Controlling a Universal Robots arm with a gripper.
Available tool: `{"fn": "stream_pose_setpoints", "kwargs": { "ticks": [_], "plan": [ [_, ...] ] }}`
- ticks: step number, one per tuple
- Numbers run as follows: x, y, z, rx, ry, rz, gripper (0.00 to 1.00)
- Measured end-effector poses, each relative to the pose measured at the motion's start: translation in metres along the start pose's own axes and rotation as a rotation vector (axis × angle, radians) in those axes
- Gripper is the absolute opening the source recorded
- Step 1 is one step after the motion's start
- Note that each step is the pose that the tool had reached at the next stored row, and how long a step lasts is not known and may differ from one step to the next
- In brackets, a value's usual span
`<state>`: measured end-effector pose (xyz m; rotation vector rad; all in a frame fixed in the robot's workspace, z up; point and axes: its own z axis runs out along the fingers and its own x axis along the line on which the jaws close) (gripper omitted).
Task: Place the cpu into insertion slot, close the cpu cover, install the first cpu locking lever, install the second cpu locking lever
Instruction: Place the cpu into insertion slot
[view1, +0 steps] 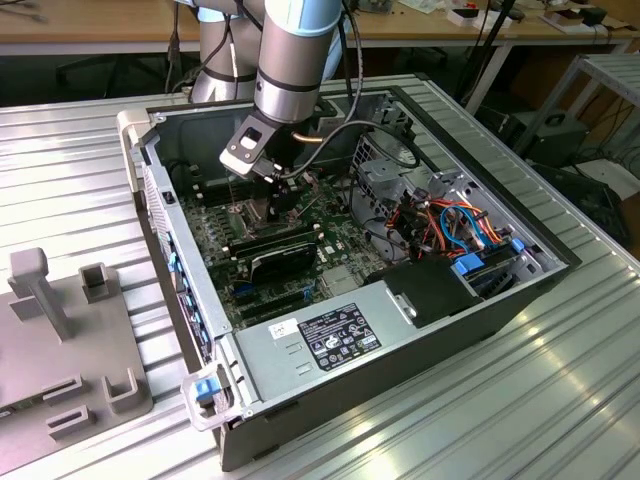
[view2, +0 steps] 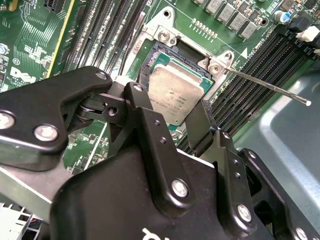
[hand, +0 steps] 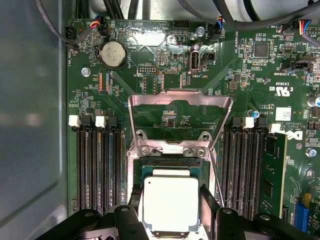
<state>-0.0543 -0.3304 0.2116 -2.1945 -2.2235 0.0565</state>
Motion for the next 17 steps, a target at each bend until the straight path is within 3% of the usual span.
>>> {"fn": "stream_pose_setpoints", "kwargs": {
  "ticks": [17],
  "plan": [
    [0.0001,0.0002,0.0056,0.0006,0.0002,0.0,0.54]
  ]
}}
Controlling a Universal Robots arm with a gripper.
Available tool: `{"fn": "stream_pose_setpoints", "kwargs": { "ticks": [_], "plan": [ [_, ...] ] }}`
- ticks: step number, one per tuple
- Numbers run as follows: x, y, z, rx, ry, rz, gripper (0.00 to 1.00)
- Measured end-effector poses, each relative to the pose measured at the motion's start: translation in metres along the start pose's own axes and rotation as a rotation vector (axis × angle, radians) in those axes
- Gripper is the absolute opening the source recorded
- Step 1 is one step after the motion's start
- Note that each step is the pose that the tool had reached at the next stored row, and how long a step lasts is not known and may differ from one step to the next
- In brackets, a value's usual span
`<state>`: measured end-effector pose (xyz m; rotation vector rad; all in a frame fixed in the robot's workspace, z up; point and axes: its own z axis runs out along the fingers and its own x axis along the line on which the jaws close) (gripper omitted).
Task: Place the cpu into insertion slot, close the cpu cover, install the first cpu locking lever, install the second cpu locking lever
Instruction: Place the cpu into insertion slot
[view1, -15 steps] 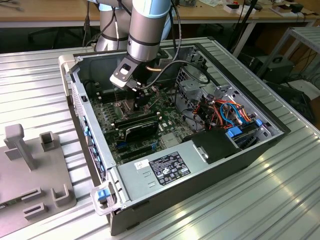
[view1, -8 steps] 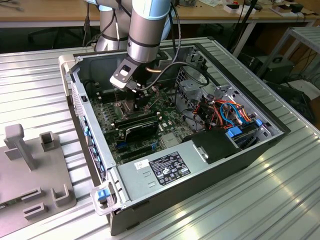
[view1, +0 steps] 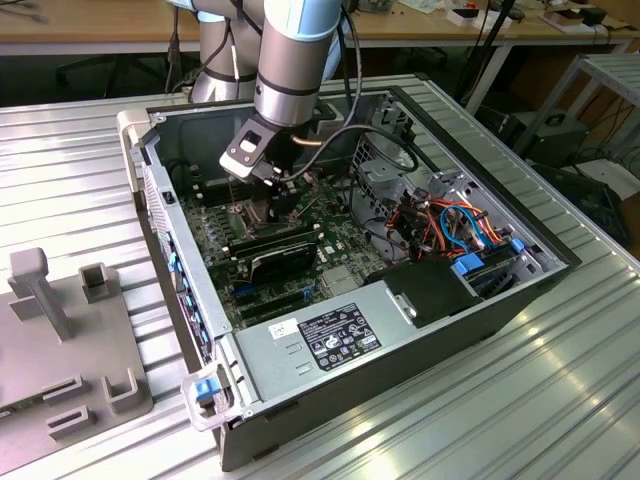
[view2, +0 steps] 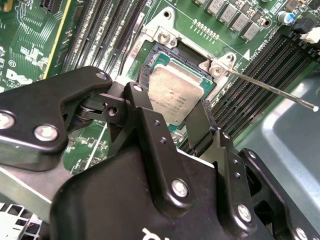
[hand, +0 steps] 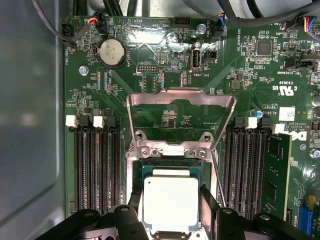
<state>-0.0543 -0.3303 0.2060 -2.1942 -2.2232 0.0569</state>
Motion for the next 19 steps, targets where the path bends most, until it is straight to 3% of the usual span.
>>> {"fn": "stream_pose_setpoints", "kwargs": {
  "ticks": [11,19],
  "plan": [
    [-0.0004,0.0001,0.0042,0.0005,-0.0001,0.003,0.54],
    [-0.0025,0.0,0.0032,0.0005,0.0003,0.007,0.54]
  ]
}}
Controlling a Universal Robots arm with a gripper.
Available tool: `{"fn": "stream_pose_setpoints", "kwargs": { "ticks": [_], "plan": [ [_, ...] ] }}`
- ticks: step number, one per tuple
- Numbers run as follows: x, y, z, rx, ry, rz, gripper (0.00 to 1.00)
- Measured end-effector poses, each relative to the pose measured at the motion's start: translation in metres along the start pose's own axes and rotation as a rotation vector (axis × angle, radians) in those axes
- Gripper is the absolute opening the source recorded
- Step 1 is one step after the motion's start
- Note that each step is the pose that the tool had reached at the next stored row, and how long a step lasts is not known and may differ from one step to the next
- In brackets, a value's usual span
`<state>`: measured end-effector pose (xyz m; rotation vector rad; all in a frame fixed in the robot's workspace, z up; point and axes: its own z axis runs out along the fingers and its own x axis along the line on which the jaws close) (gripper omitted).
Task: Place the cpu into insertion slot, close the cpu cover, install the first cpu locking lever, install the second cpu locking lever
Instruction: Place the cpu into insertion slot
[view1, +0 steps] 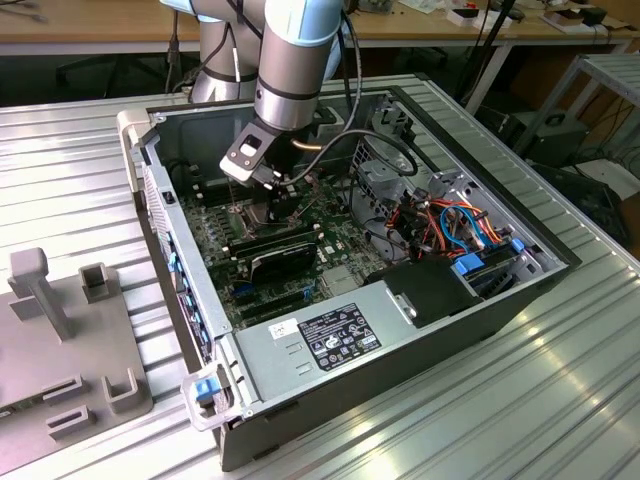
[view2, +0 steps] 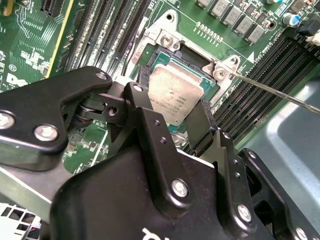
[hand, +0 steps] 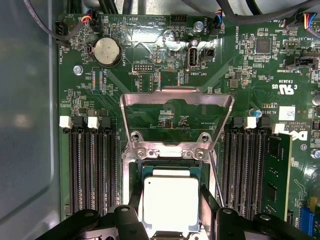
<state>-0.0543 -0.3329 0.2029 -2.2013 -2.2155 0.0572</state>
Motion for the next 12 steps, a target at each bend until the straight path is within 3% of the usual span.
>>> {"fn": "stream_pose_setpoints", "kwargs": {
  "ticks": [12],
  "plan": [
    [-0.0001,0.0008,0.0019,0.0001,0.0004,0.001,0.54]
  ]
}}
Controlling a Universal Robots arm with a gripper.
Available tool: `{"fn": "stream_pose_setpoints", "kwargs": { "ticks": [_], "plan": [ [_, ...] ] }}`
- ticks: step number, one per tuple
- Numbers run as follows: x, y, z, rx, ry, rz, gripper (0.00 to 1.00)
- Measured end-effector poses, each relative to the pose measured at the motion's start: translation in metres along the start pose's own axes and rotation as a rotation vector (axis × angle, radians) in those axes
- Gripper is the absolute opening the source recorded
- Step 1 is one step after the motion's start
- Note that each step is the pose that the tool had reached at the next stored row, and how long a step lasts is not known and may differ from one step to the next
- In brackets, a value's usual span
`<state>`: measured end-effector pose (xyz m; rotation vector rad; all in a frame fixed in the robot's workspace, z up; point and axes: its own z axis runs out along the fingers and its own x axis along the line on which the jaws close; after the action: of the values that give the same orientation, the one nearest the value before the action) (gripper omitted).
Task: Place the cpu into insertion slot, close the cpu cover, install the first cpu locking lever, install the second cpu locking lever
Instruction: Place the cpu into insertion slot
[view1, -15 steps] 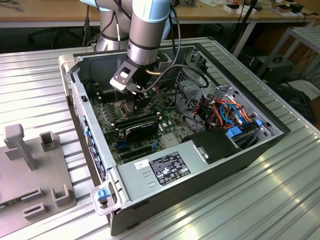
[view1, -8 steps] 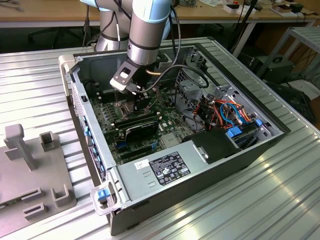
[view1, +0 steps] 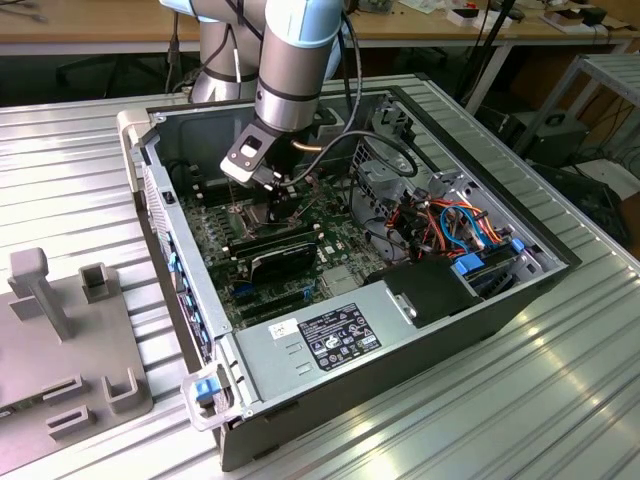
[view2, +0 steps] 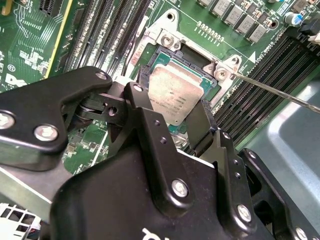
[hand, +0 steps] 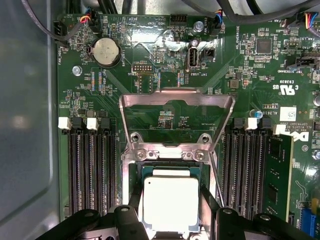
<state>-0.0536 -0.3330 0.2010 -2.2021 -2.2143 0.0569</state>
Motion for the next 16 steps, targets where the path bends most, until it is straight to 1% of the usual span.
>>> {"fn": "stream_pose_setpoints", "kwargs": {
  "ticks": [16],
  "plan": [
    [0.0,0.0001,0.0015,0.0,0.0002,0.0,0.54]
  ]
}}
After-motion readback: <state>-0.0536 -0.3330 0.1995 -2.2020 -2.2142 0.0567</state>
